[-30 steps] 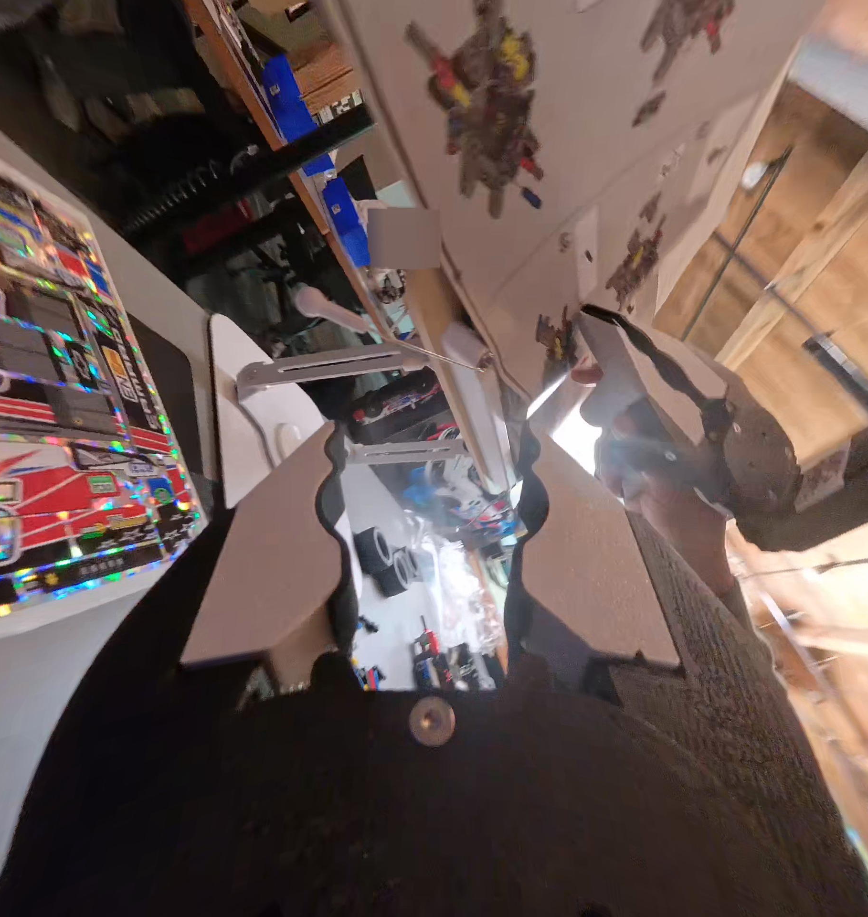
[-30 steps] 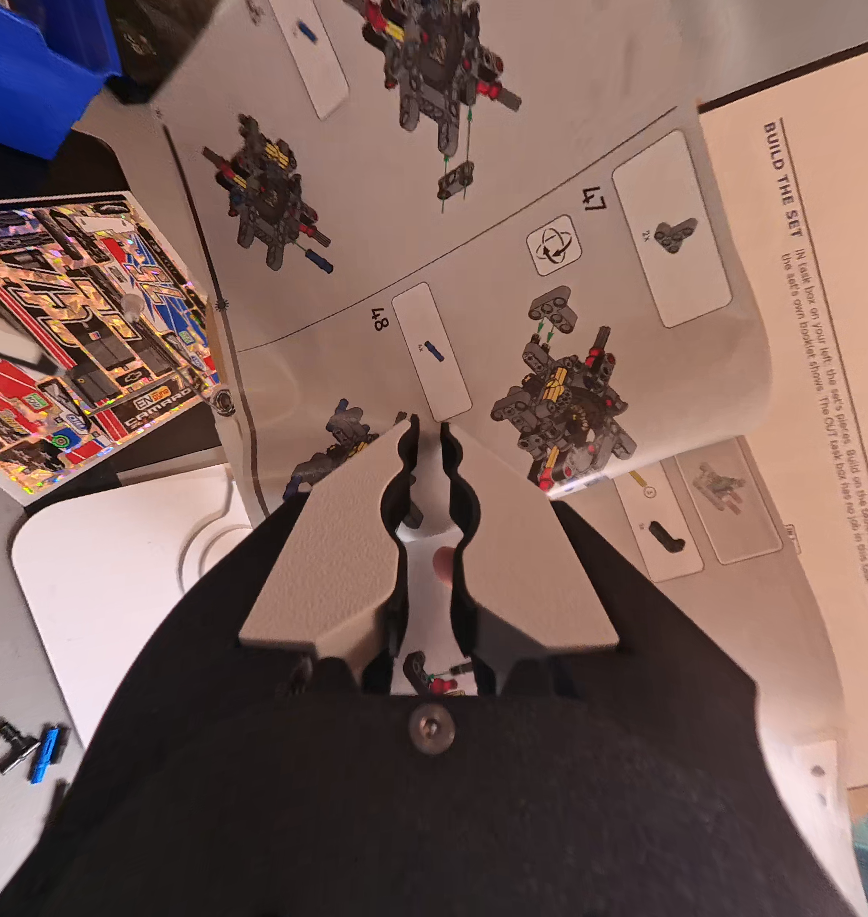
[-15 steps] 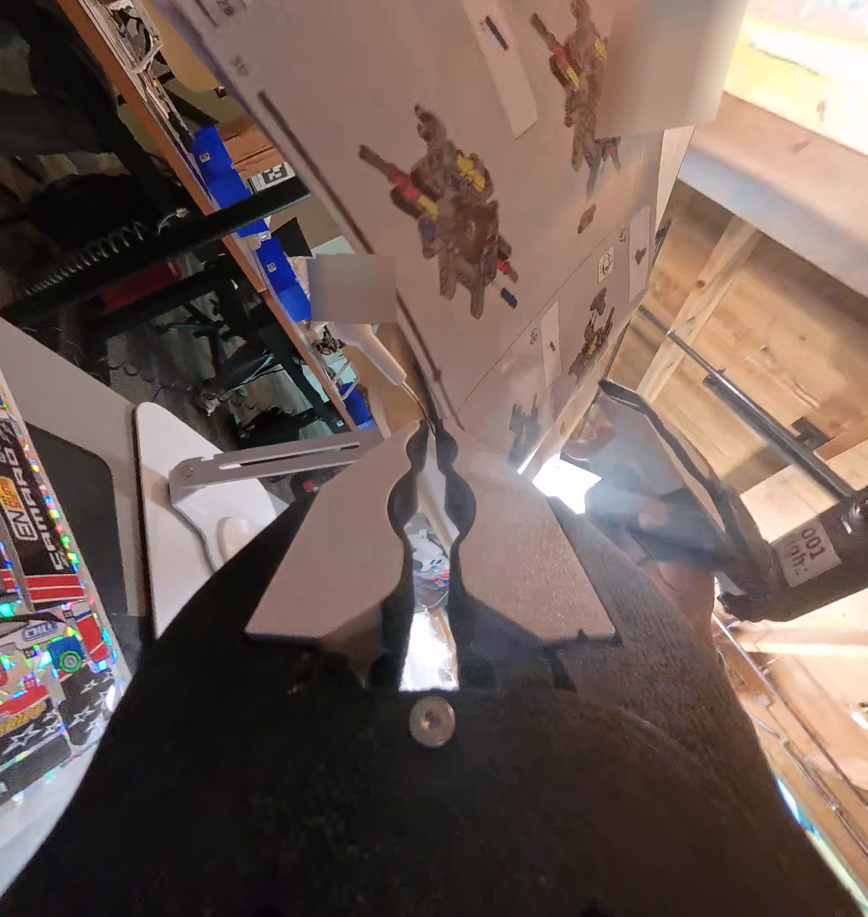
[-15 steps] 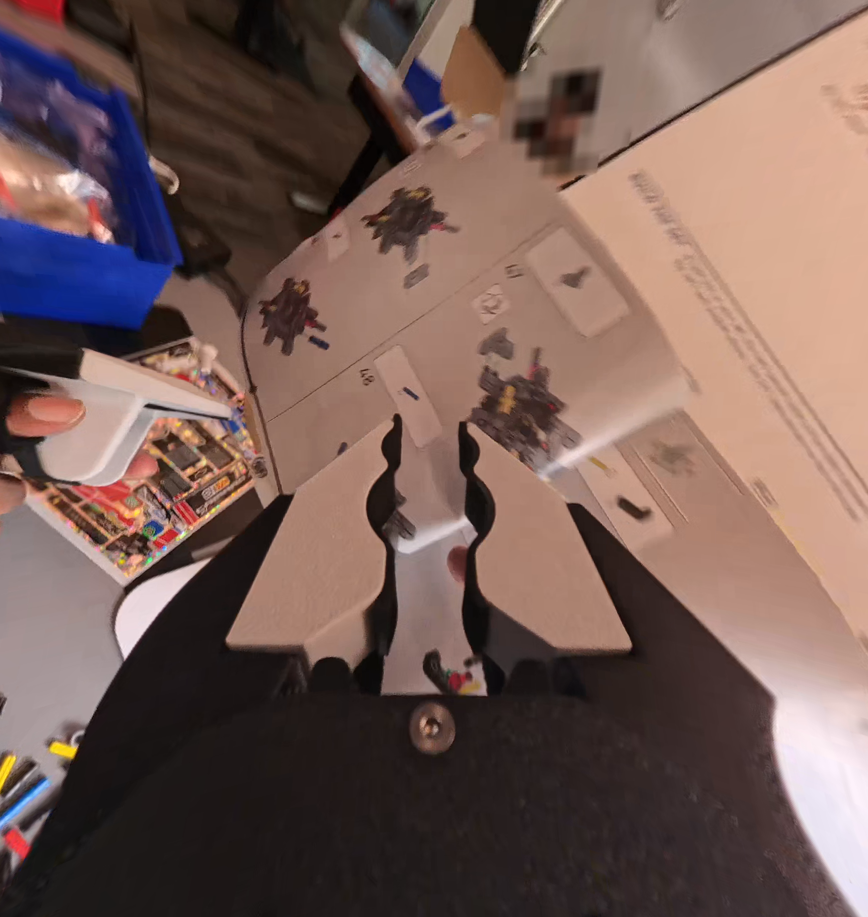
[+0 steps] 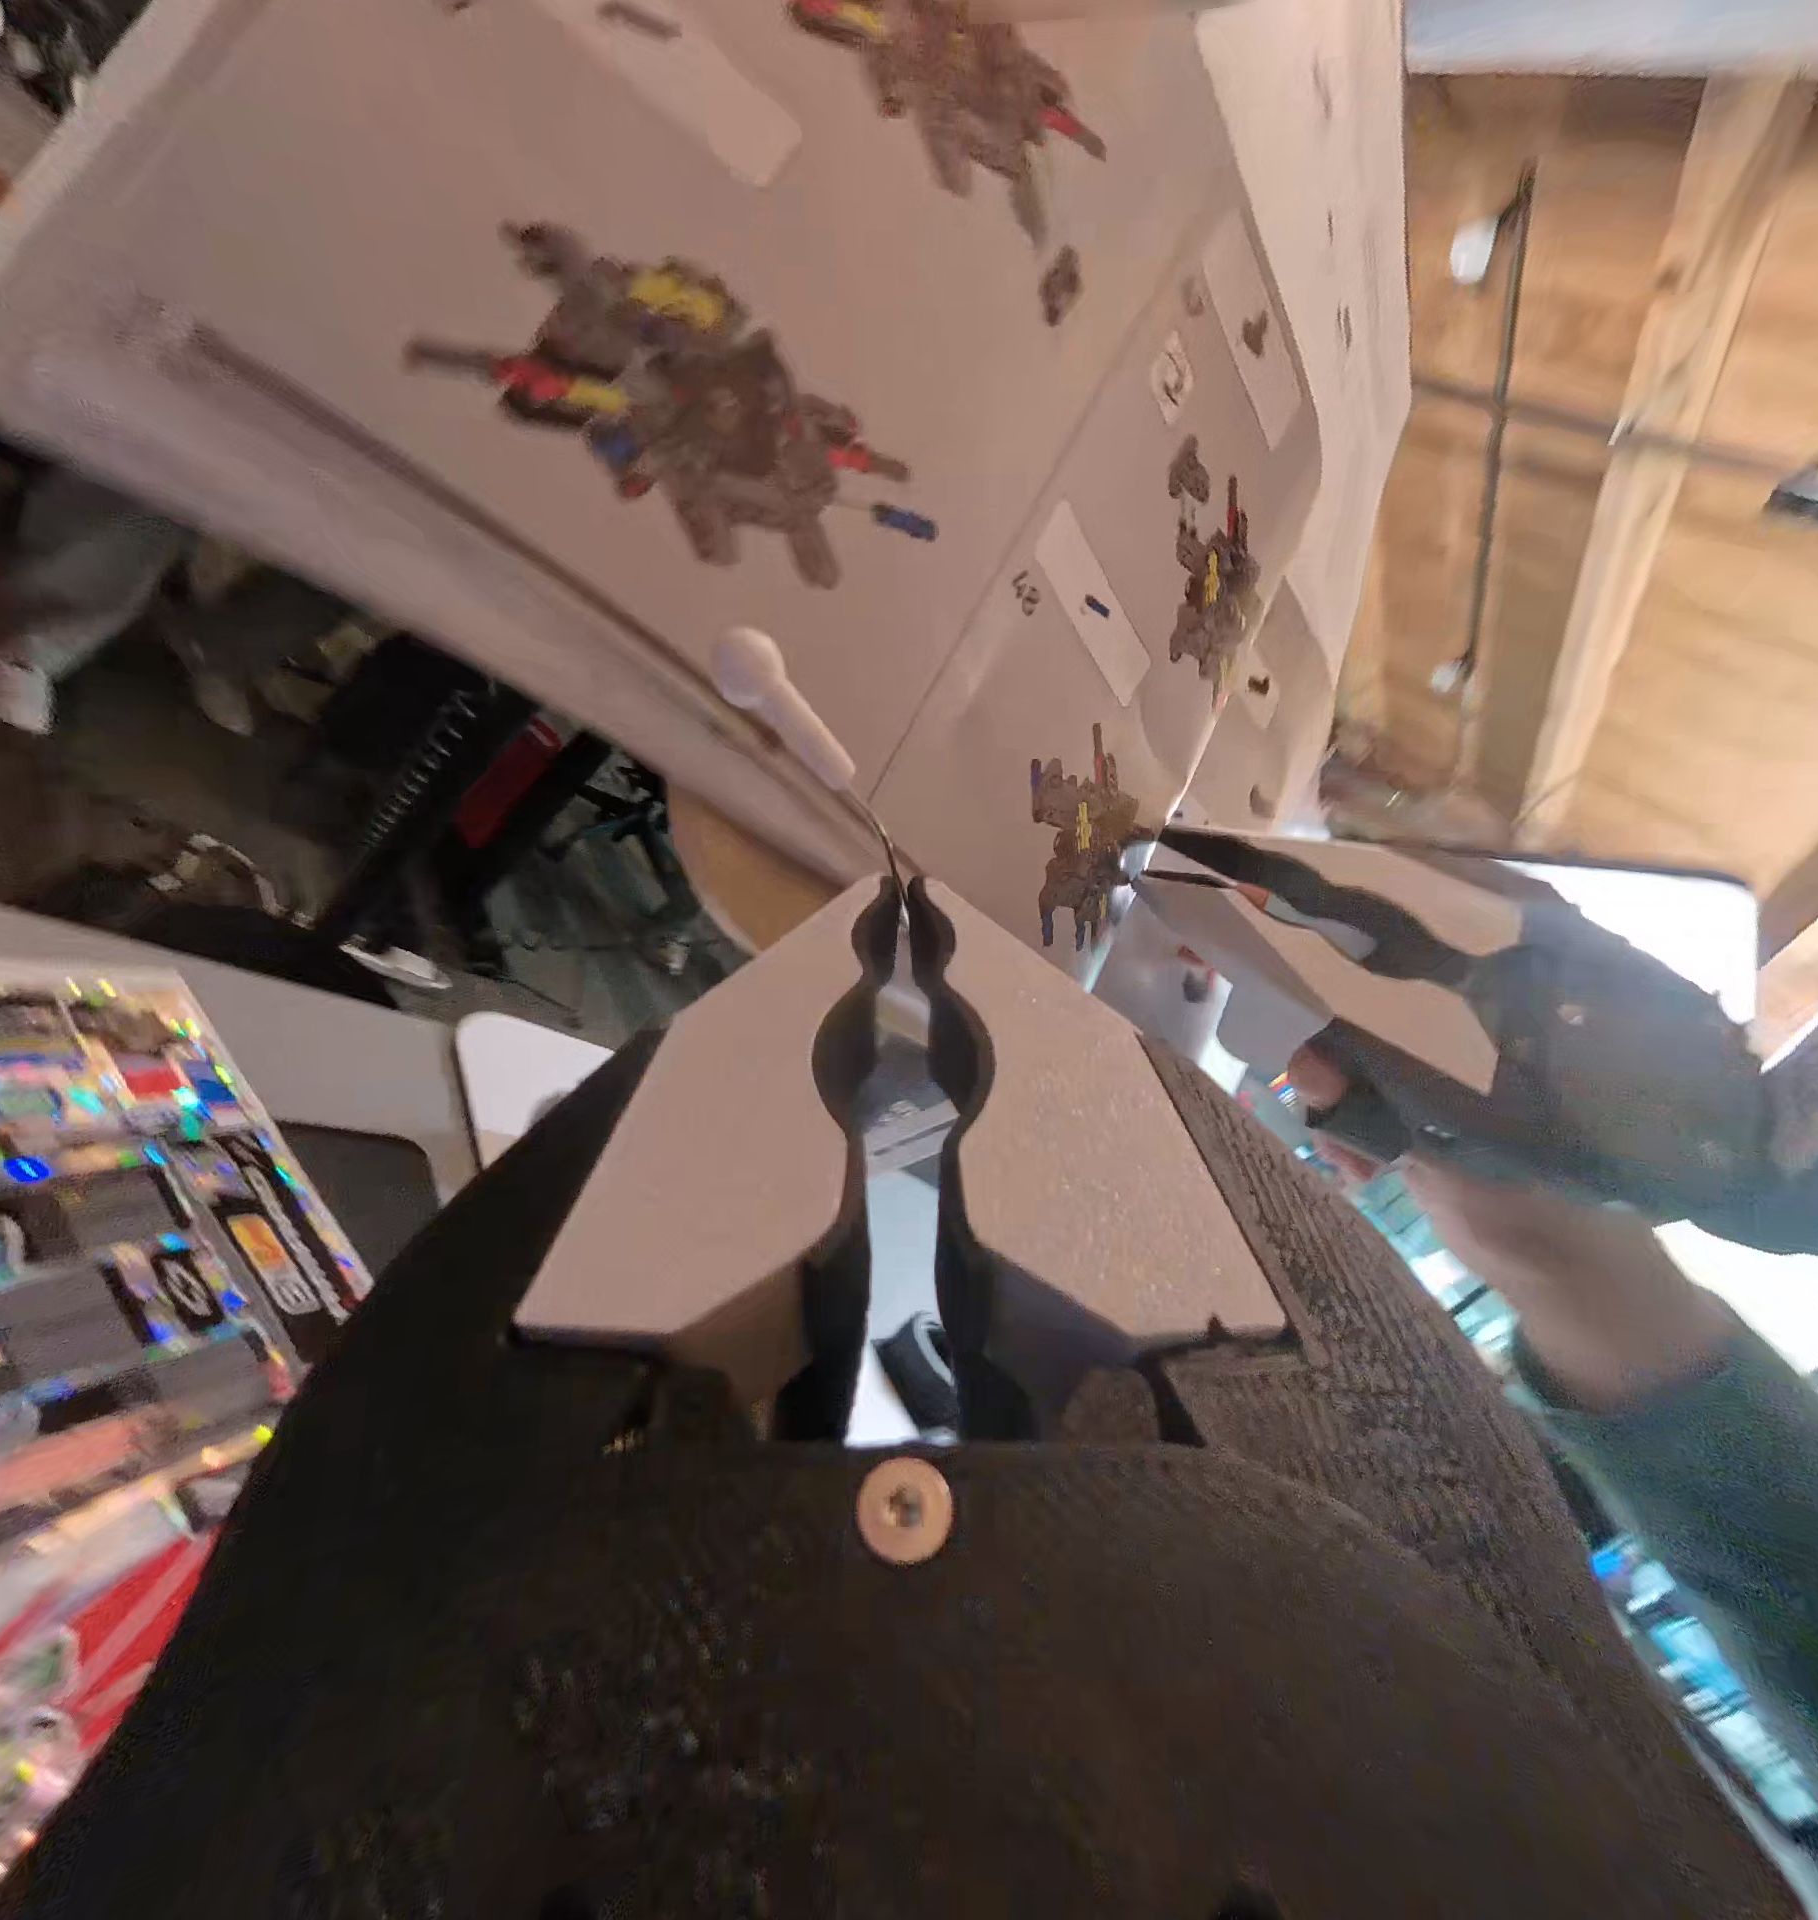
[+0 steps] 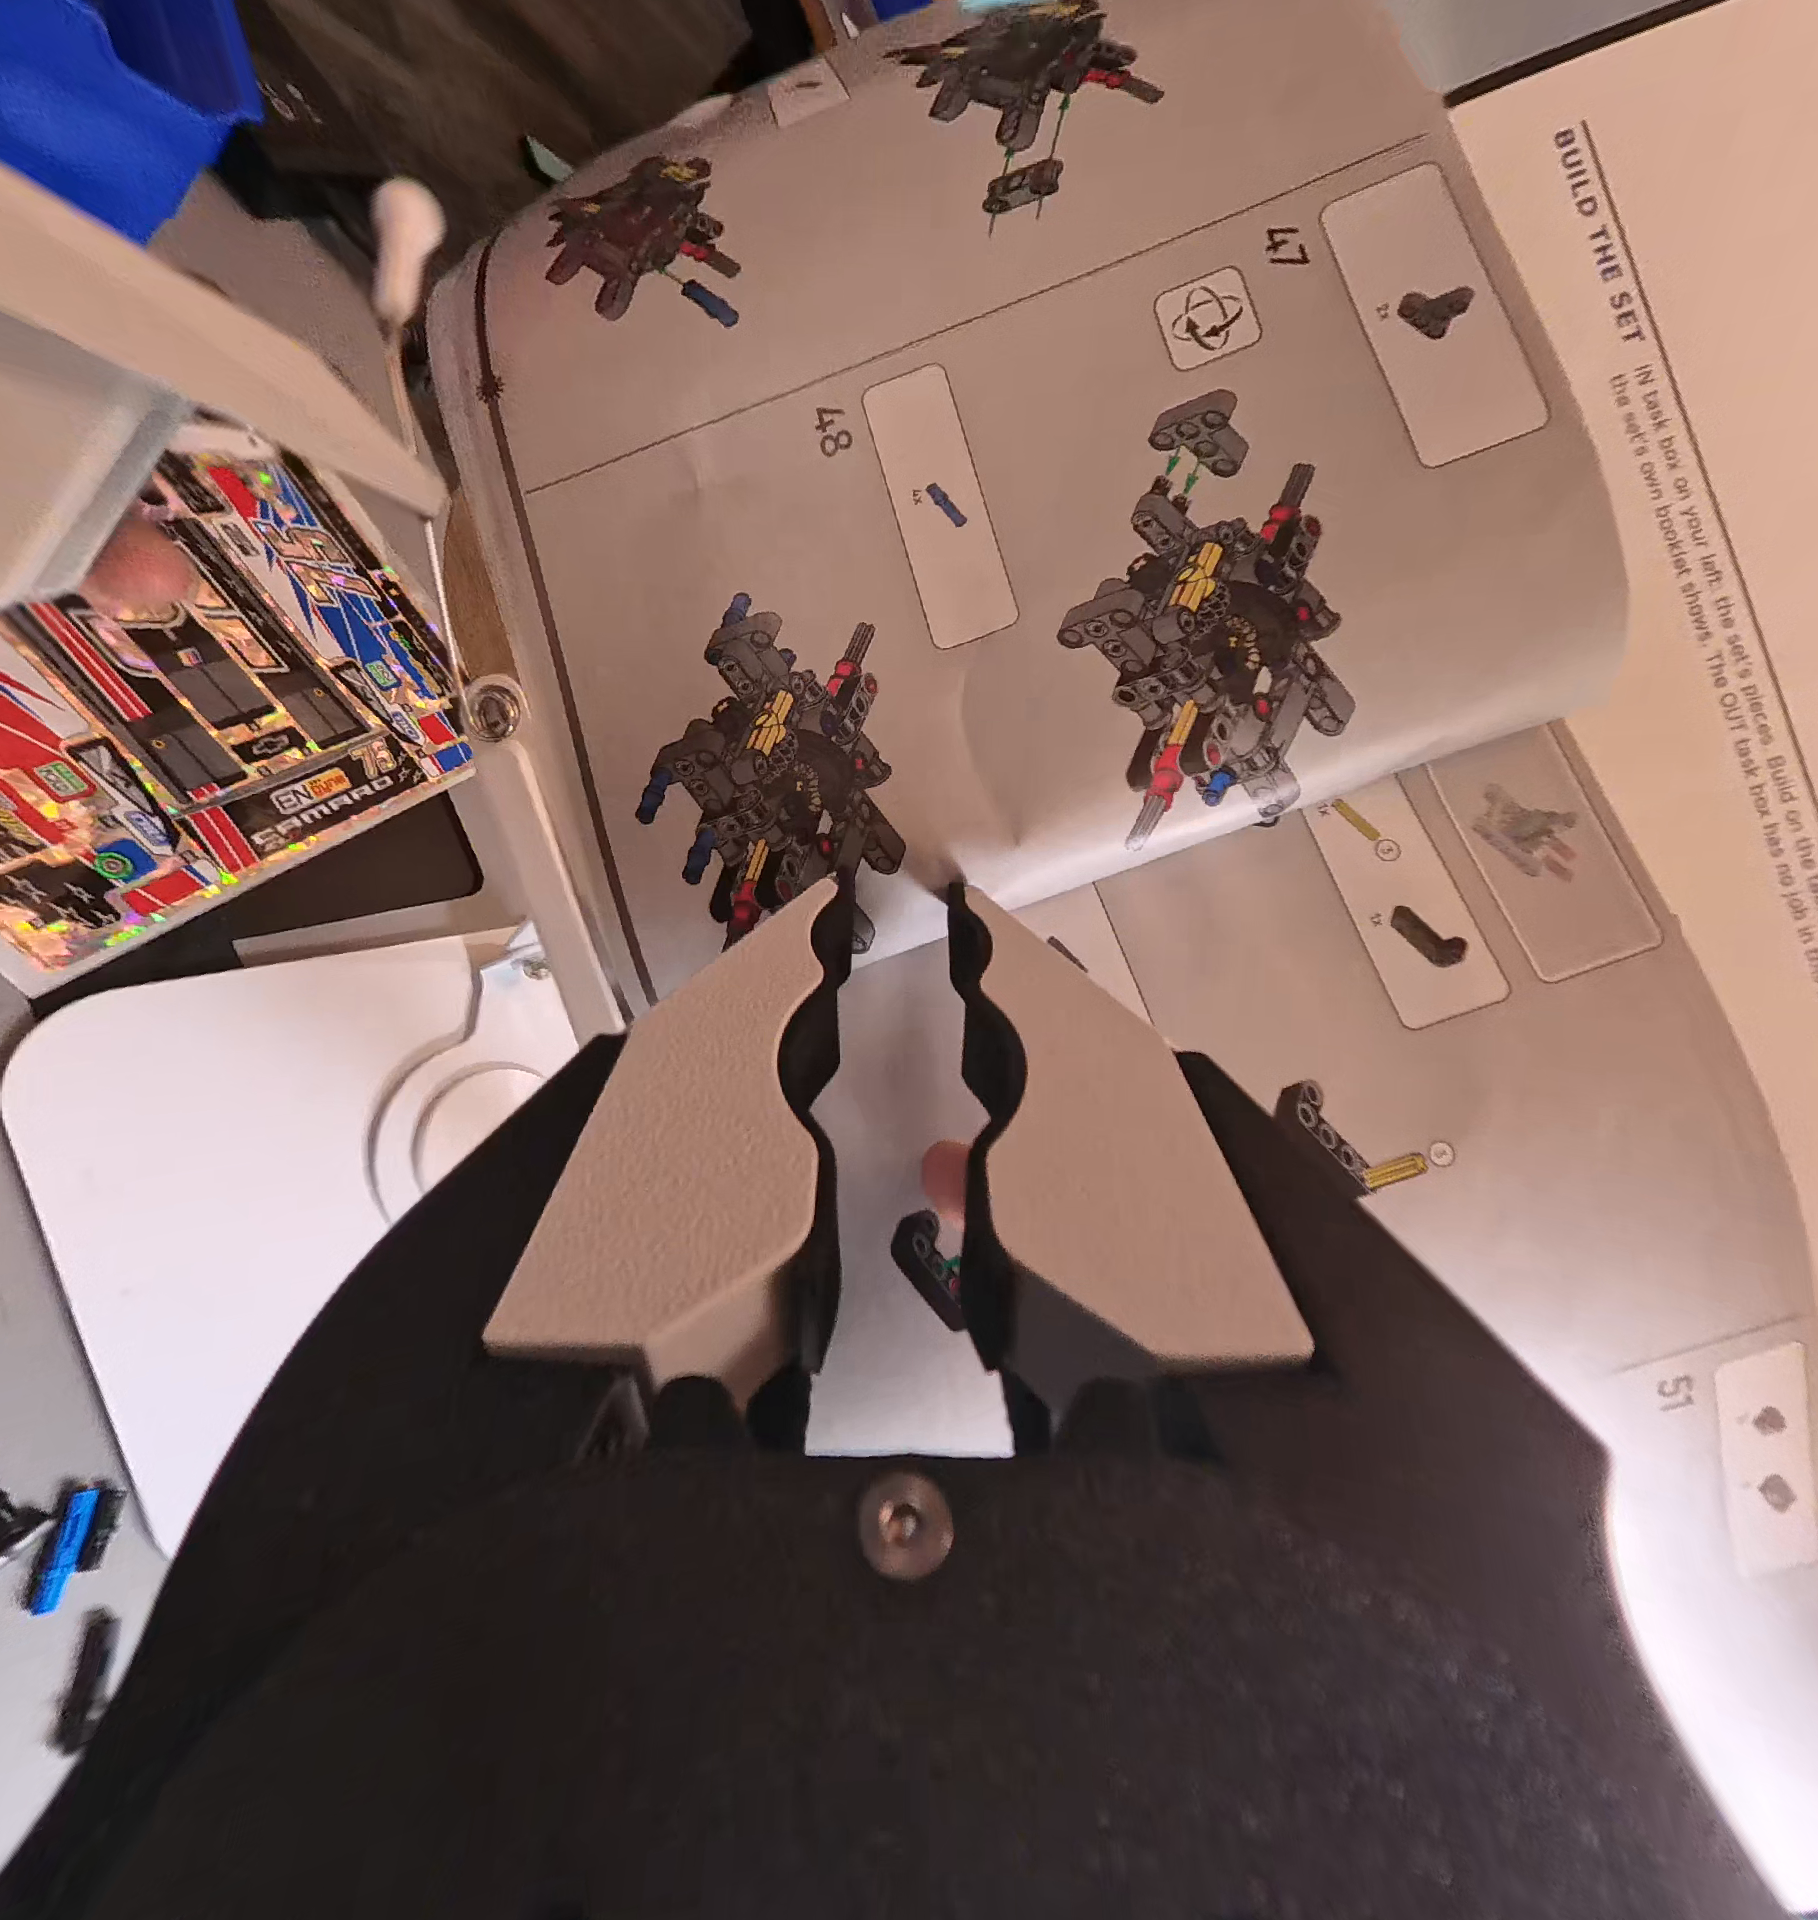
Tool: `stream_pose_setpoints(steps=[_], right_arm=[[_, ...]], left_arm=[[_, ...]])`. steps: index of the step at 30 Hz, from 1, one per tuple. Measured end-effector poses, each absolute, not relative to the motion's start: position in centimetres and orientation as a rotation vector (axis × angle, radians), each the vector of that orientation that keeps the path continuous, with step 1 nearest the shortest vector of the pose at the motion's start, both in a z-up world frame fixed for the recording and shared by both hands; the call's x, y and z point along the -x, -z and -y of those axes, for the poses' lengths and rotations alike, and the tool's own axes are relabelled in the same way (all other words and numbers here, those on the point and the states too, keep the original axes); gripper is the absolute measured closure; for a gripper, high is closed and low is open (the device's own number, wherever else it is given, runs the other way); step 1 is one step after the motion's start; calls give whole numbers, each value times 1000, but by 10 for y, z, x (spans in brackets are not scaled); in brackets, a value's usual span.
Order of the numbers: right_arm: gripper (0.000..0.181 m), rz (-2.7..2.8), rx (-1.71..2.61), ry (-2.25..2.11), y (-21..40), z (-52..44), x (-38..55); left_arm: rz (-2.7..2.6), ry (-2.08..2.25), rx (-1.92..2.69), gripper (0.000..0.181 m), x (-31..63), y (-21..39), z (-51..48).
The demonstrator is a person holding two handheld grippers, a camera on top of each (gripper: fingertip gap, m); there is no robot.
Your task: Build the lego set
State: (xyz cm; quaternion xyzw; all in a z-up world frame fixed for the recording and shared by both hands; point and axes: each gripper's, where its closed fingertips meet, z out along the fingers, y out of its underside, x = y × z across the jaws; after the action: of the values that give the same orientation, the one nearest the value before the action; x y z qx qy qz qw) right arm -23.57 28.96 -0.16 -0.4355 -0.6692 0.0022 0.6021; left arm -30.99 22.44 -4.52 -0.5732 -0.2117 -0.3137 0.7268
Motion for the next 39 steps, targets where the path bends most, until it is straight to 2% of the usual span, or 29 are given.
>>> stream_pose_setpoints(steps=[6,10,14,17,23,24,26,27,29,32,39], right_arm=[[163,1542,988,10,3,-289,236],[159,1546,1002,6,4,-291,235],[161,1529,1010,-53,3,-289,236],[156,1528,1006,-45,6,-290,236],[156,1525,1031,-80,5,-290,235],[155,1527,1031,-78,6,-290,235],[155,1526,1028,-77,5,-290,235],[155,1524,1031,-81,5,-290,235],[155,1520,1037,-93,5,-290,235],[155,1518,1046,-115,5,-290,235],[153,1540,1086,-263,5,-287,232]], left_arm=[[128,366,1466,181,287,21,-245],[-184,105,1624,181,256,27,-263],[-242,118,1611,181,251,28,-257],[-342,177,1499,181,223,6,-243],[-324,-34,1585,181,235,1,-252],[-310,-44,1599,178,239,3,-253],[-303,-79,1652,151,245,13,-258],[-311,-101,1680,148,246,20,-261],[-325,-148,1739,155,248,34,-267],[-331,-213,1741,181,253,36,-270],[-495,-362,1644,181,250,35,-263]])
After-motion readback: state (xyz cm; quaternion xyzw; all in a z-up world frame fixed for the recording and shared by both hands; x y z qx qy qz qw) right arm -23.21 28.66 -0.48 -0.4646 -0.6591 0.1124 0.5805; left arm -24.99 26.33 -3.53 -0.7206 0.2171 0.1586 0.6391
